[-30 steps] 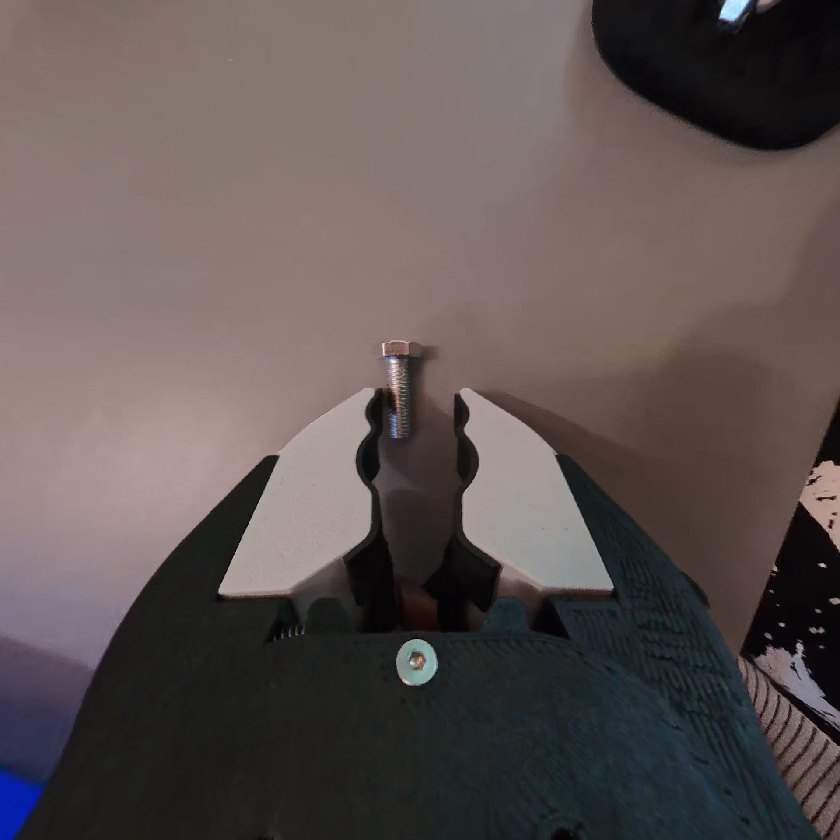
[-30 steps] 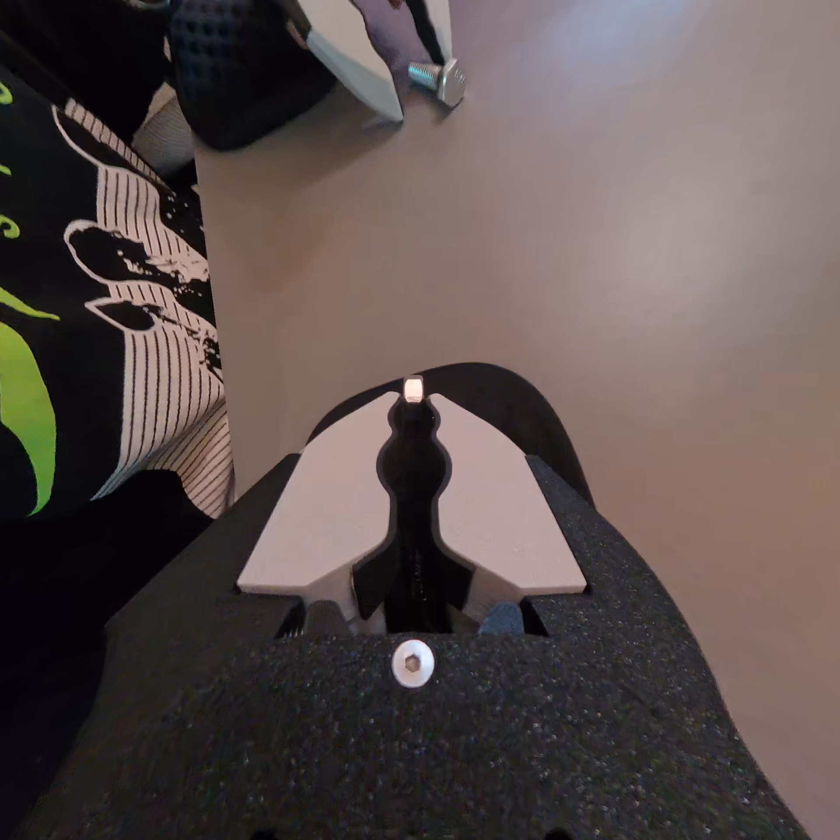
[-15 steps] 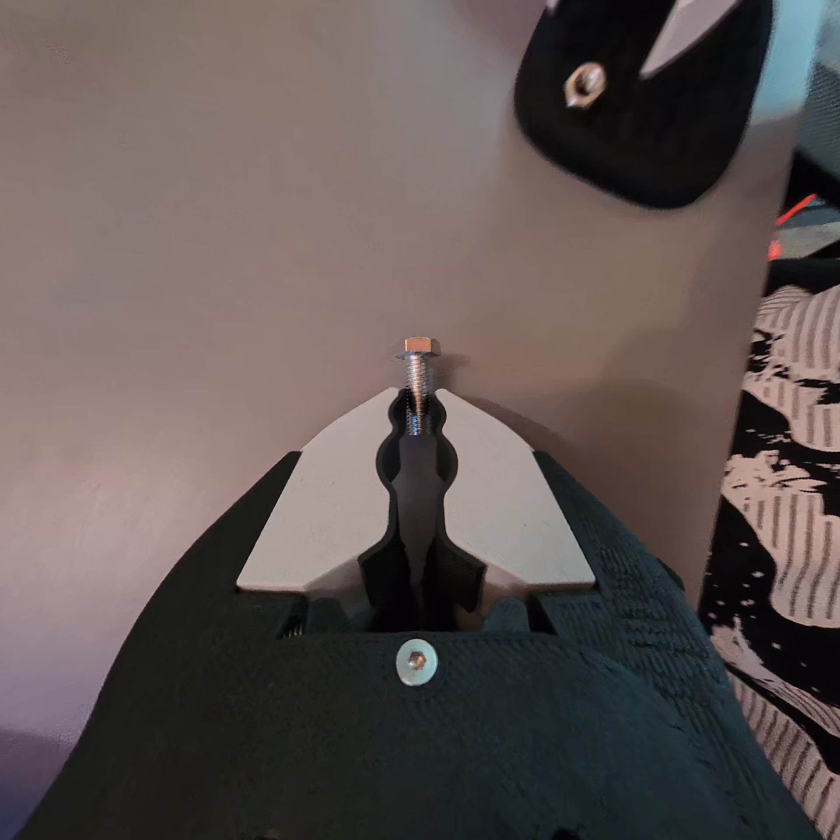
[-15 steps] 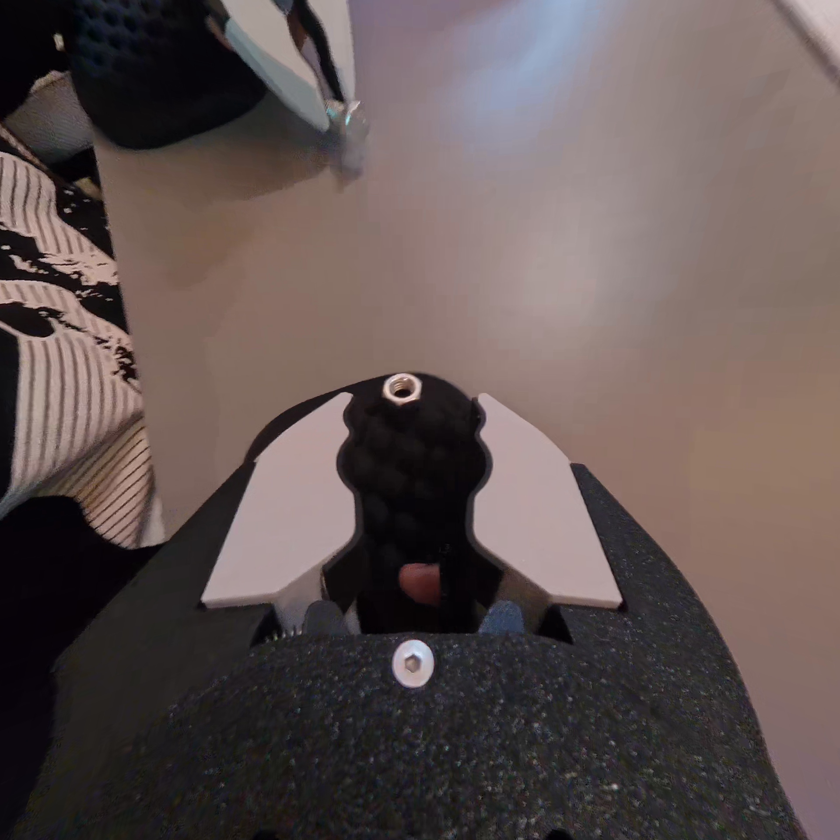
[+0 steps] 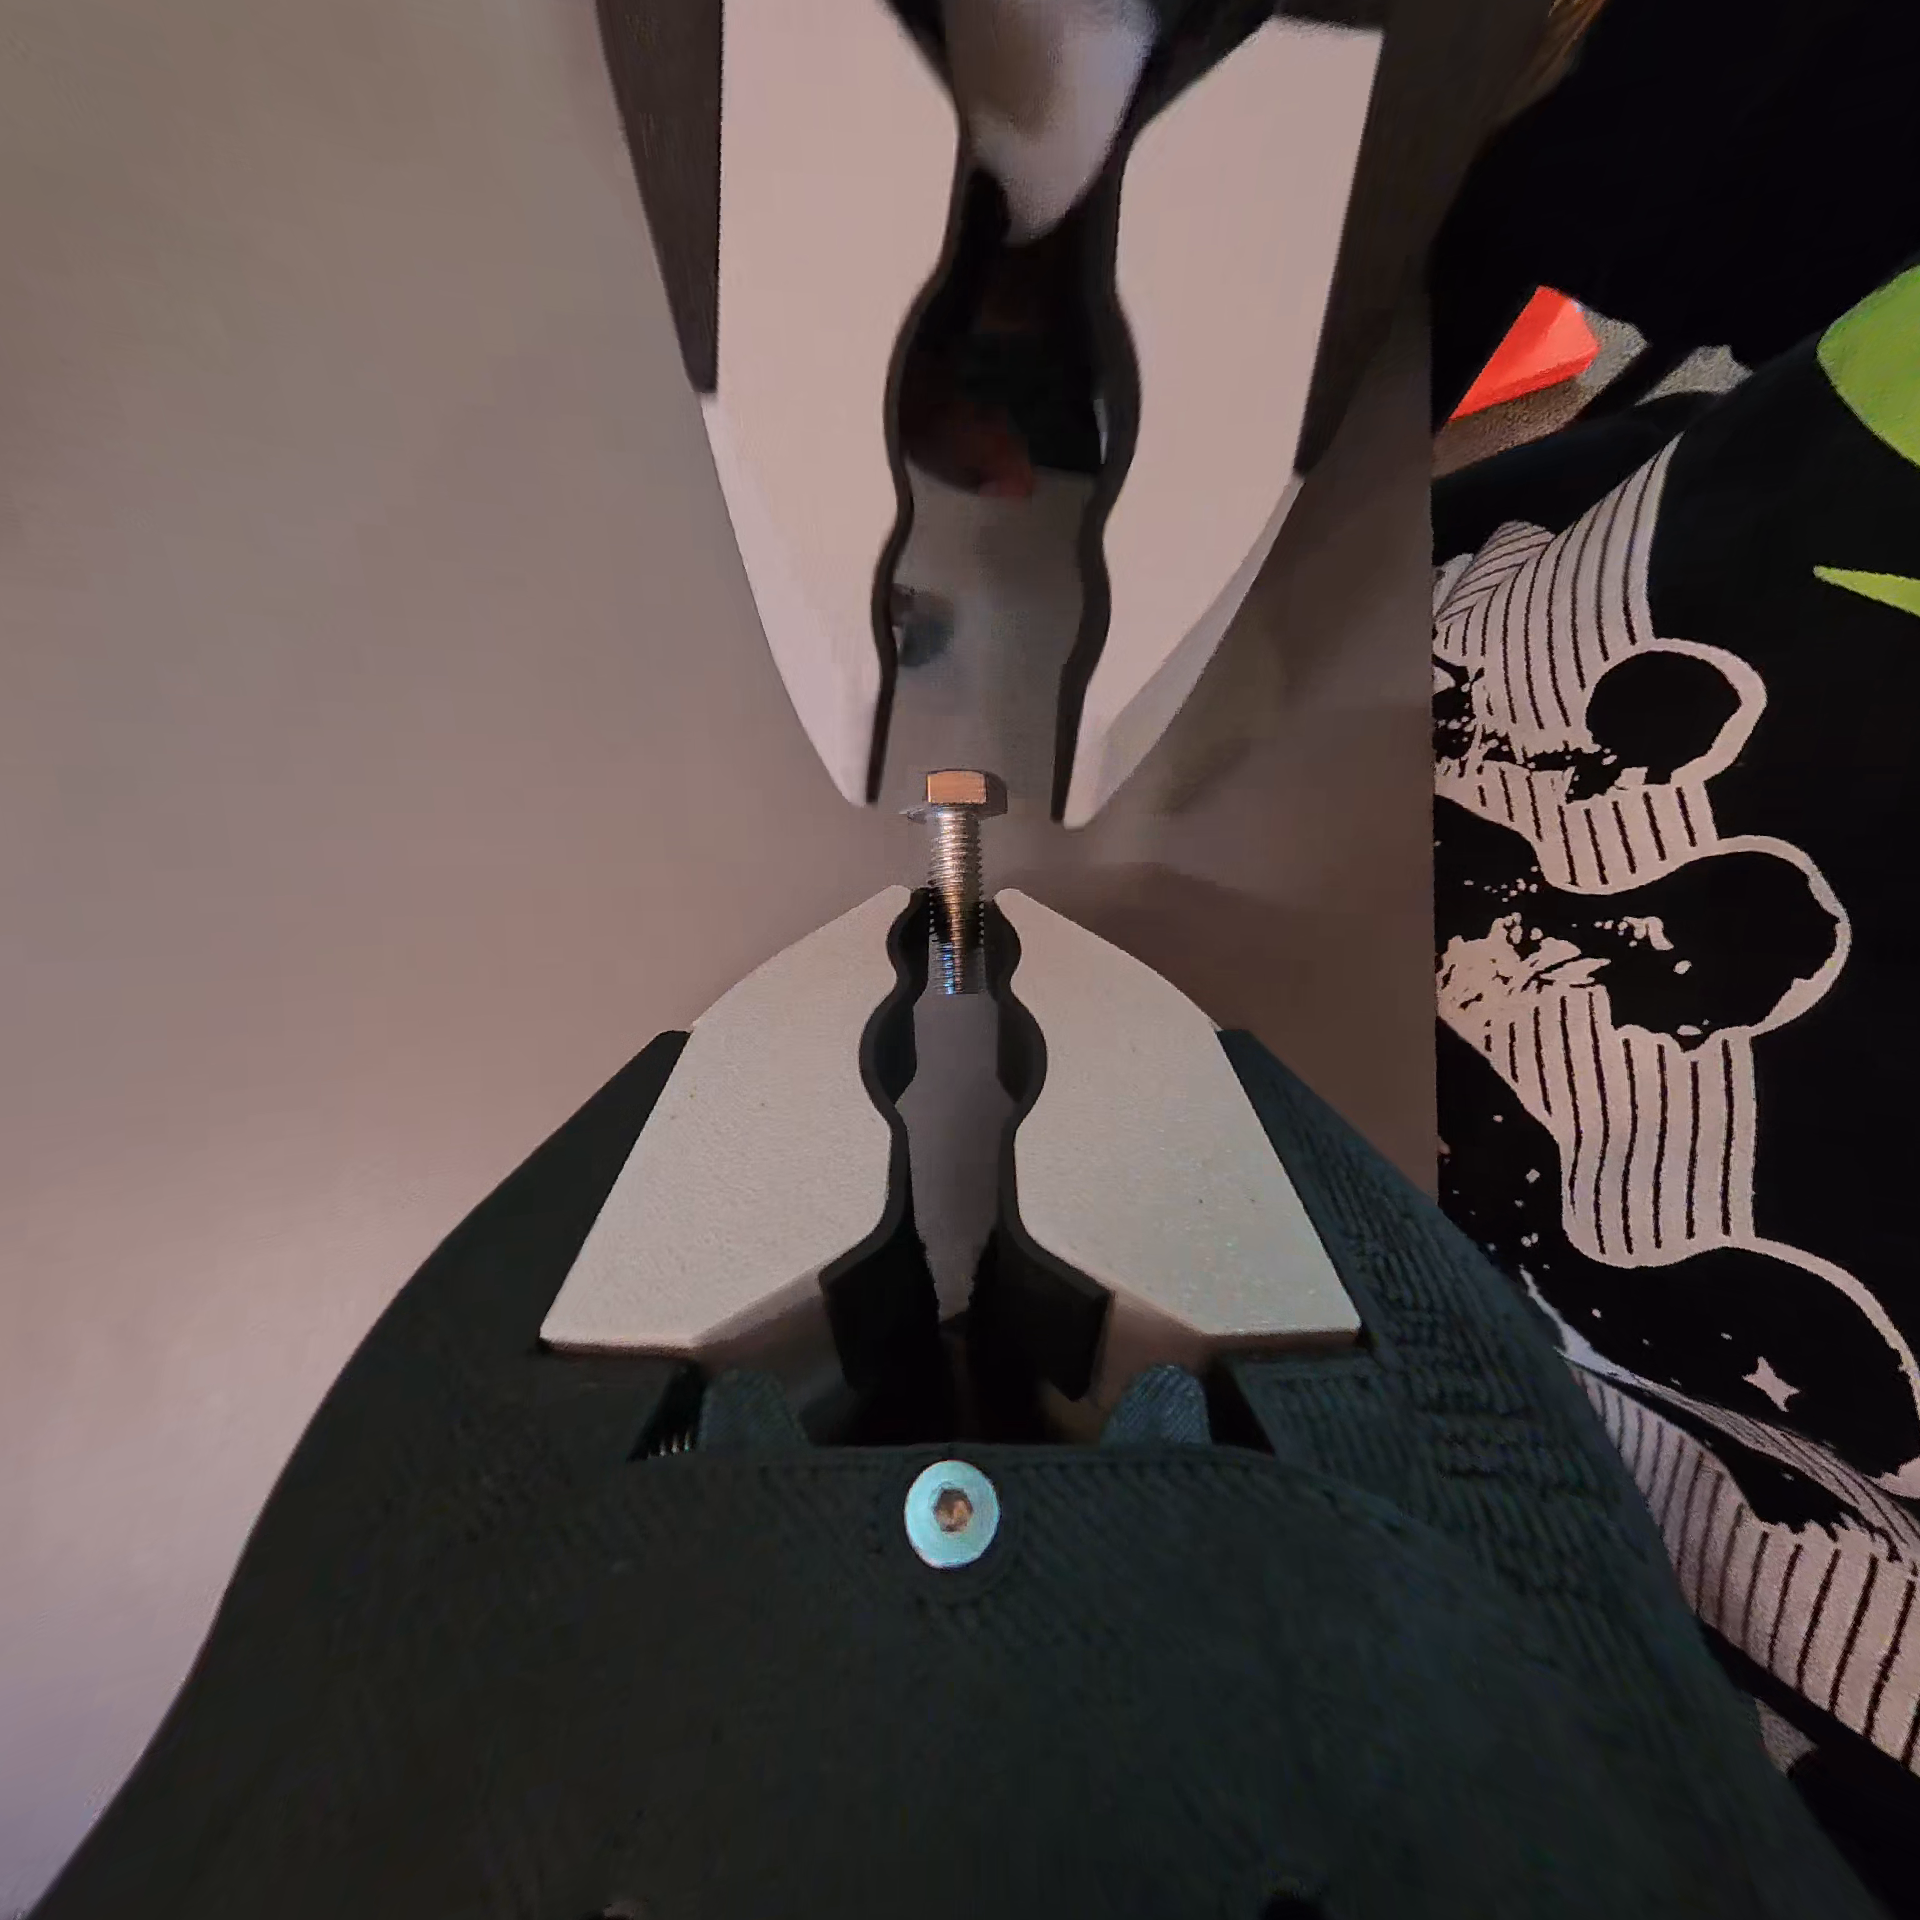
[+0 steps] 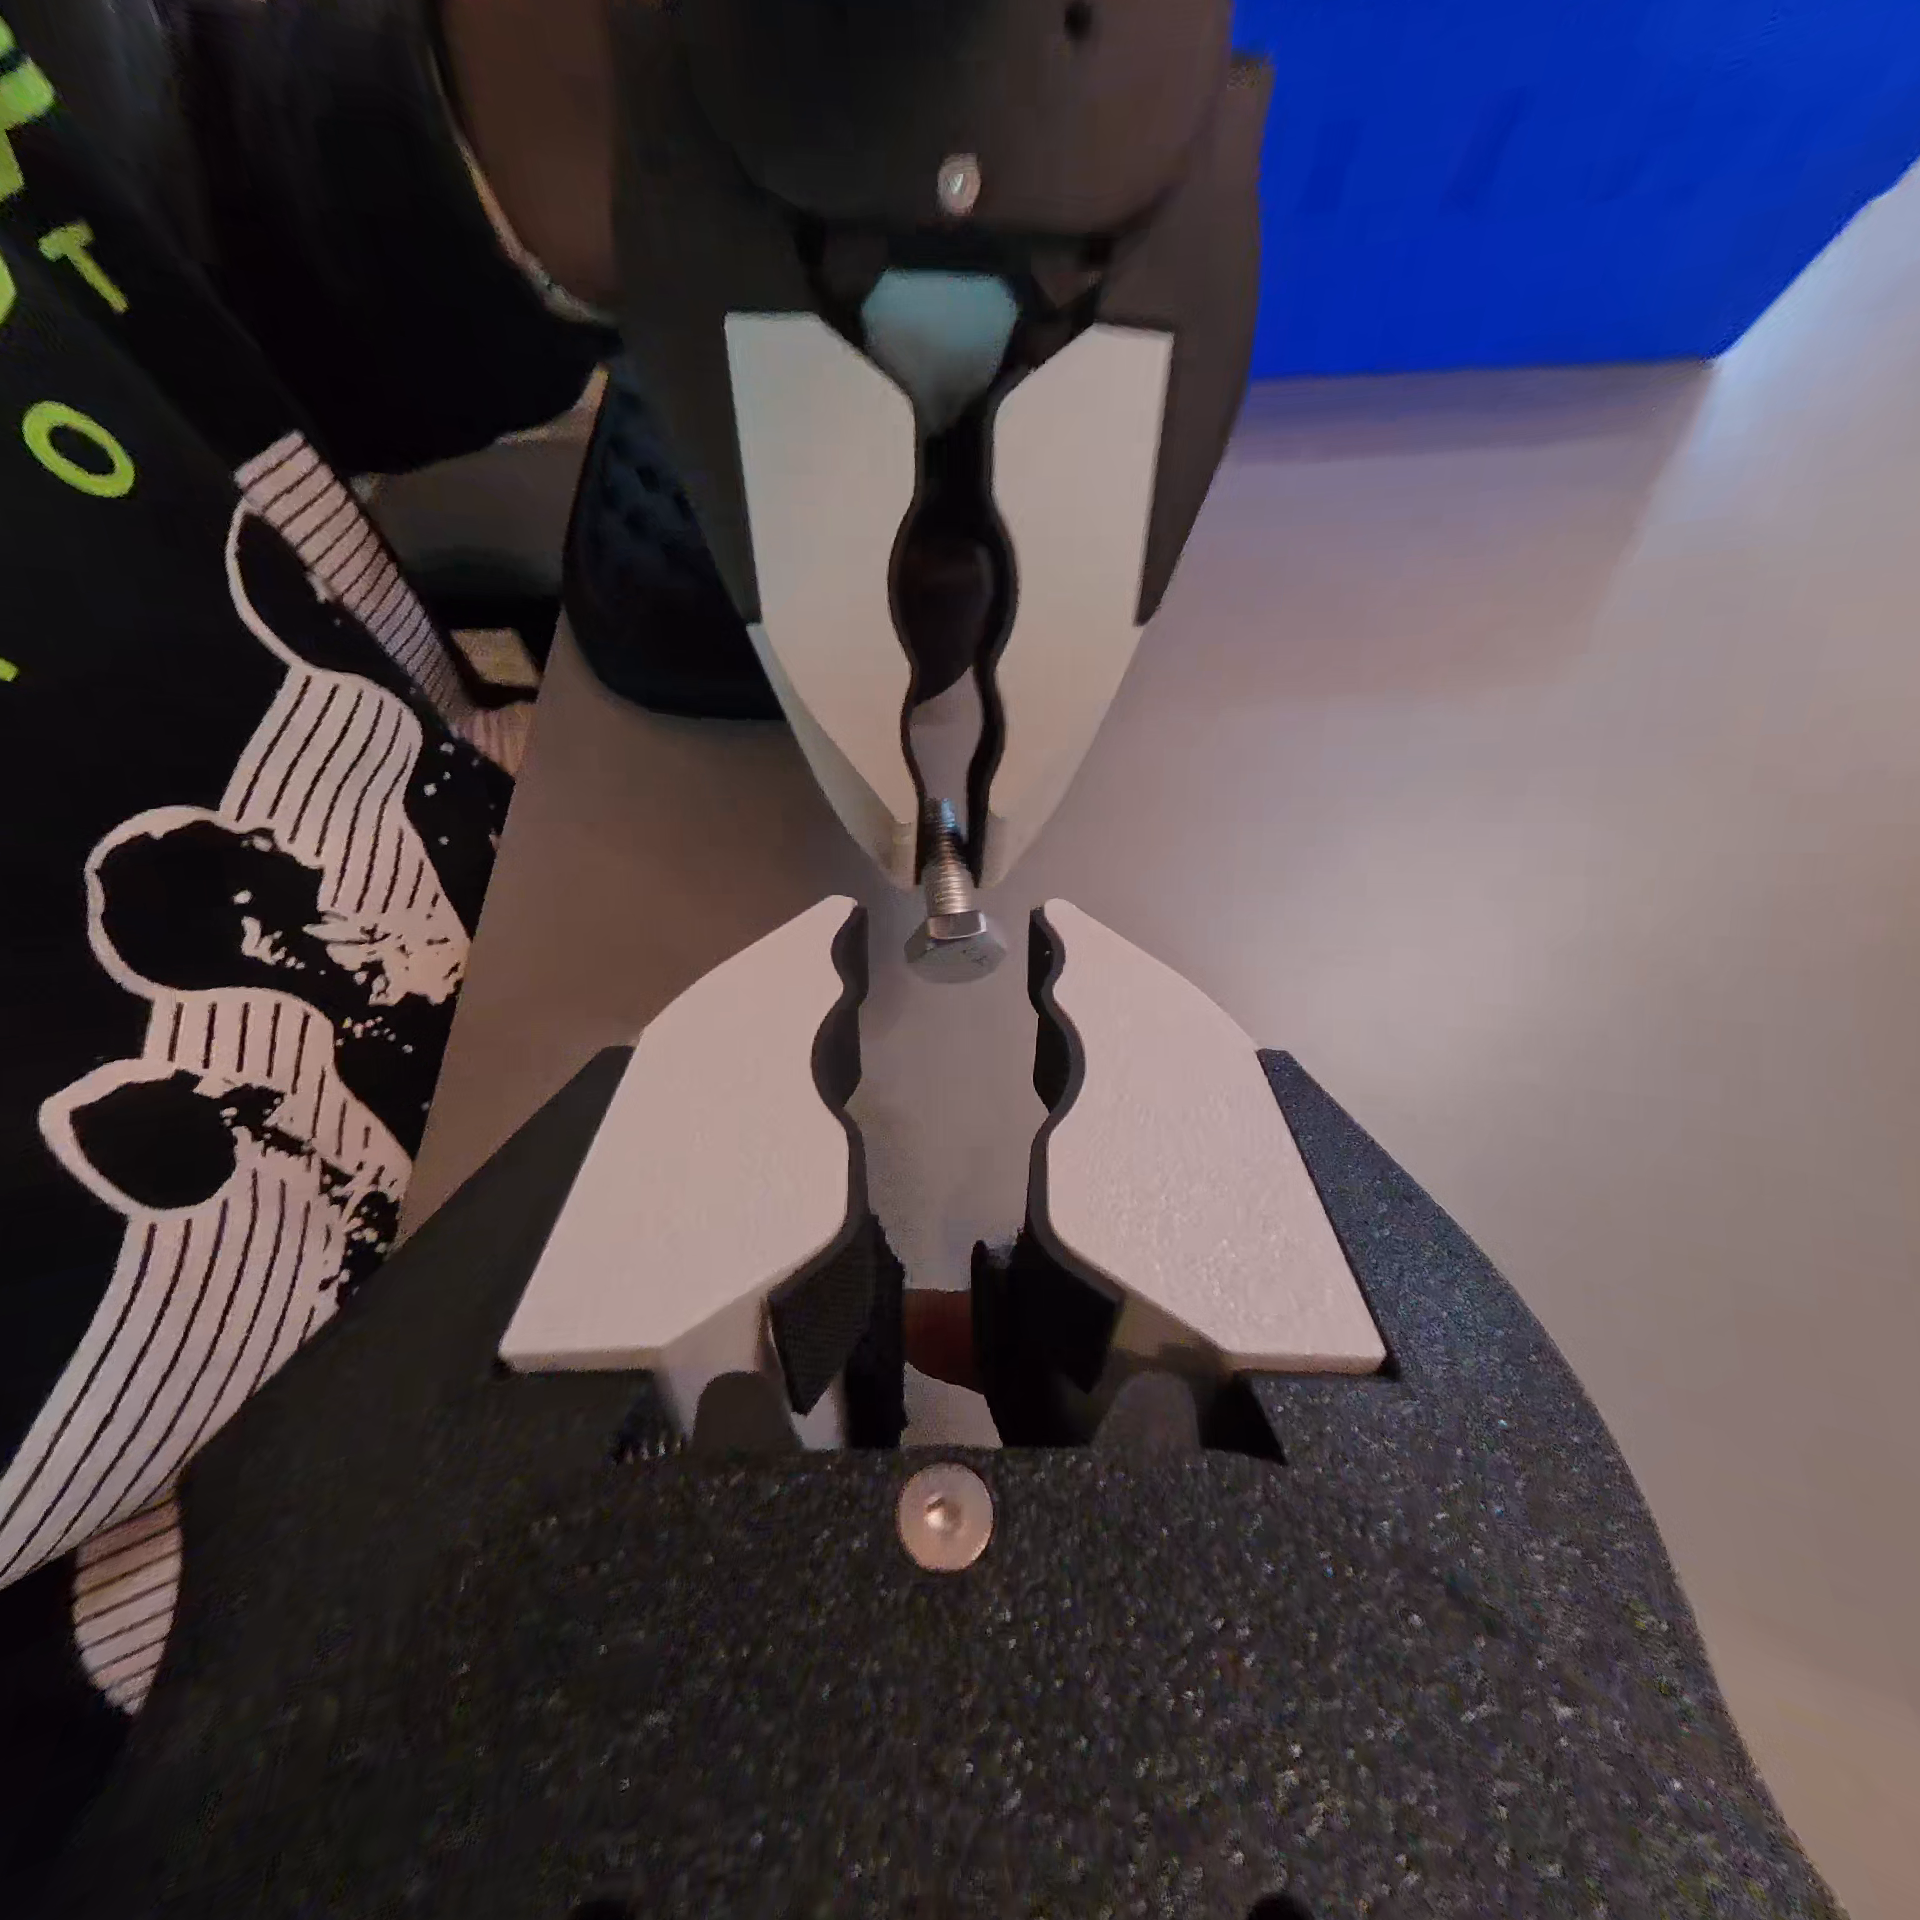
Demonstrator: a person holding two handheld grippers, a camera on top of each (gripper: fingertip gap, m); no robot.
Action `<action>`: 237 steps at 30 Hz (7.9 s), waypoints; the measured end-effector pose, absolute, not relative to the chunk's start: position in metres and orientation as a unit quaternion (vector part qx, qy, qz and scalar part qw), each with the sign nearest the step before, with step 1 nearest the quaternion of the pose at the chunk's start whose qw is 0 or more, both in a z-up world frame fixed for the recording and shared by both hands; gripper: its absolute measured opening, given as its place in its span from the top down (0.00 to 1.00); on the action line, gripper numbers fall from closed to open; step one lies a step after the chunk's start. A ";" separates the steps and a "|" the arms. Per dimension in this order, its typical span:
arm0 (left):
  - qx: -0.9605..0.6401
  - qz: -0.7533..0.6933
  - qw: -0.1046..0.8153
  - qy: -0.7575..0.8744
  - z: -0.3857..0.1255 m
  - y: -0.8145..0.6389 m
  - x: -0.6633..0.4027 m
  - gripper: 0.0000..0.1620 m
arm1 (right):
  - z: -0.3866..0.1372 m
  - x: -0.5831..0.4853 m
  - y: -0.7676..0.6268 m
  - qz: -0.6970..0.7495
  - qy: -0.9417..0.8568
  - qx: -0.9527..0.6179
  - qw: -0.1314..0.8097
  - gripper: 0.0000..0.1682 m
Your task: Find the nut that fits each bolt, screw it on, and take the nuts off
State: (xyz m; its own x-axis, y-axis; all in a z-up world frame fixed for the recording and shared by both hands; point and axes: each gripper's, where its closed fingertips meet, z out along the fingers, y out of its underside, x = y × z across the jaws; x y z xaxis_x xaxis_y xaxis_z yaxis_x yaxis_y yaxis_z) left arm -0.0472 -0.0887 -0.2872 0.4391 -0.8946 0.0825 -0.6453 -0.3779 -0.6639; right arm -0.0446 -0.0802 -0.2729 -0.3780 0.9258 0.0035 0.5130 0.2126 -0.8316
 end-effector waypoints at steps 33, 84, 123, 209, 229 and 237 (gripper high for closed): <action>-0.817 -0.104 0.376 0.426 -0.307 -0.055 -0.064 0.83 | -0.311 -0.026 -0.047 0.292 -0.612 -0.696 0.237 0.78; -0.683 0.176 0.417 0.573 -0.309 -0.037 -0.047 0.86 | -0.289 -0.038 -0.058 0.342 -0.647 -0.658 0.178 0.94; -0.758 -0.171 0.510 0.370 -0.267 -0.048 -0.054 0.90 | -0.316 0.007 -0.020 0.298 -0.678 -0.646 0.185 0.88; -0.740 -0.283 0.317 0.521 -0.307 -0.093 -0.022 0.90 | -0.251 -0.029 -0.093 0.279 -0.875 -0.245 0.310 0.90; -0.699 -0.318 0.431 0.474 -0.270 -0.082 -0.022 0.90 | -0.212 -0.040 -0.090 0.441 -0.790 -0.272 0.327 0.90; -0.708 -0.313 0.453 0.443 -0.264 -0.074 -0.027 0.90 | -0.207 -0.047 -0.082 0.452 -0.782 -0.294 0.312 0.90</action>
